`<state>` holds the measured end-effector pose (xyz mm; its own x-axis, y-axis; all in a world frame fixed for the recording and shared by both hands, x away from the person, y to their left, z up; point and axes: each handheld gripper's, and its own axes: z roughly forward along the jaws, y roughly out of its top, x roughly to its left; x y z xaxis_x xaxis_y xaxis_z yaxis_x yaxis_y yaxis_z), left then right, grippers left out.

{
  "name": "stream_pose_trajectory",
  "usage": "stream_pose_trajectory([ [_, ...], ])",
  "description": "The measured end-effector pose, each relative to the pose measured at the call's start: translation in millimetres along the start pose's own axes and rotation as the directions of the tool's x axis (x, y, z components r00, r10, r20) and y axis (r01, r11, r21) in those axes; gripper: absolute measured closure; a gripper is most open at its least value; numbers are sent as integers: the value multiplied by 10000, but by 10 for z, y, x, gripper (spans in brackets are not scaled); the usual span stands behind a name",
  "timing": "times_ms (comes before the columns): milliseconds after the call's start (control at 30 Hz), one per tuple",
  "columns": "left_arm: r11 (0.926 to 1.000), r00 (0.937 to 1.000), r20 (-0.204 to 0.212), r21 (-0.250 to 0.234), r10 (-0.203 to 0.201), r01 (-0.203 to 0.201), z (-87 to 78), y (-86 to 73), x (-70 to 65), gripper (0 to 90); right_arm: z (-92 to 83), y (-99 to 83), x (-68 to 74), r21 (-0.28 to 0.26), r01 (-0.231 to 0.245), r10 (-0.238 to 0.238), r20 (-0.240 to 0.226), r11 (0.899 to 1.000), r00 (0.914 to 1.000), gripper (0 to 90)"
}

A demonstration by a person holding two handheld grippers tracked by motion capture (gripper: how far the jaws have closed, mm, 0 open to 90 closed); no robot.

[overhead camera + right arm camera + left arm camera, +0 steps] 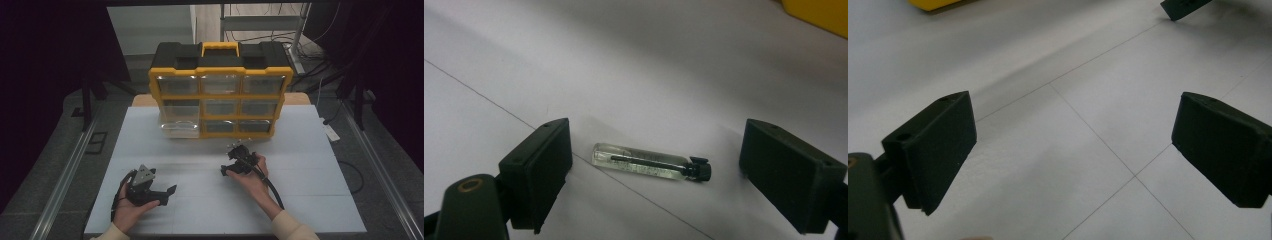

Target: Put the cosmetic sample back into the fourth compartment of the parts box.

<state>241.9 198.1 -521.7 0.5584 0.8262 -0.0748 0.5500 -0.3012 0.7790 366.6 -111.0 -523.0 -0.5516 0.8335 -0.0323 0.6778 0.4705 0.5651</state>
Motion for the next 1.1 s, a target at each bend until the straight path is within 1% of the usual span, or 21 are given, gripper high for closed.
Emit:
stream_pose_trajectory([
  [167, 10000, 10000, -11, 17, 15, -15, 4, -2, -1, 50, -10, -5, 10, -76, -155, 156, 123, 9999, 9998, 193],
  [400, 10000, 10000, -33, 34, 2, -2, 1, -10, 4, 50, -37, -12, 60, -123, -50, 52, 193, 9999, 9998, 295],
  [467, 10000, 10000, -39, 28, 7, -7, -1, -10, 5, 50, -40, -12, 64, -135, -81, 83, 172, 9999, 9998, 307],
  [600, 10000, 10000, -36, 40, 34, -34, -1, -12, 4, 50, -53, -14, 75, -183, -81, 85, 196, 9998, 9998, 380],
  [633, 10000, 10000, -36, 40, 34, -34, -1, -12, 4, 51, -53, -14, 75, -183, -81, 85, 196, 9998, 9998, 380],
  [667, 10000, 10000, -38, 40, 37, -37, -1, -13, 4, 50, -61, -15, 72, -186, -108, 111, 195, 9998, 9997, 402],
  [833, 10000, 10000, -46, 26, 30, -29, -4, -14, 6, 51, -63, -17, 74, -164, -60, 64, 243, 9998, 9997, 407],
  [1100, 10000, 10000, -23, 32, 18, -18, 0, -16, 10, 51, -69, -20, 52, -244, -28, 31, 162, 9997, 9999, 409],
])
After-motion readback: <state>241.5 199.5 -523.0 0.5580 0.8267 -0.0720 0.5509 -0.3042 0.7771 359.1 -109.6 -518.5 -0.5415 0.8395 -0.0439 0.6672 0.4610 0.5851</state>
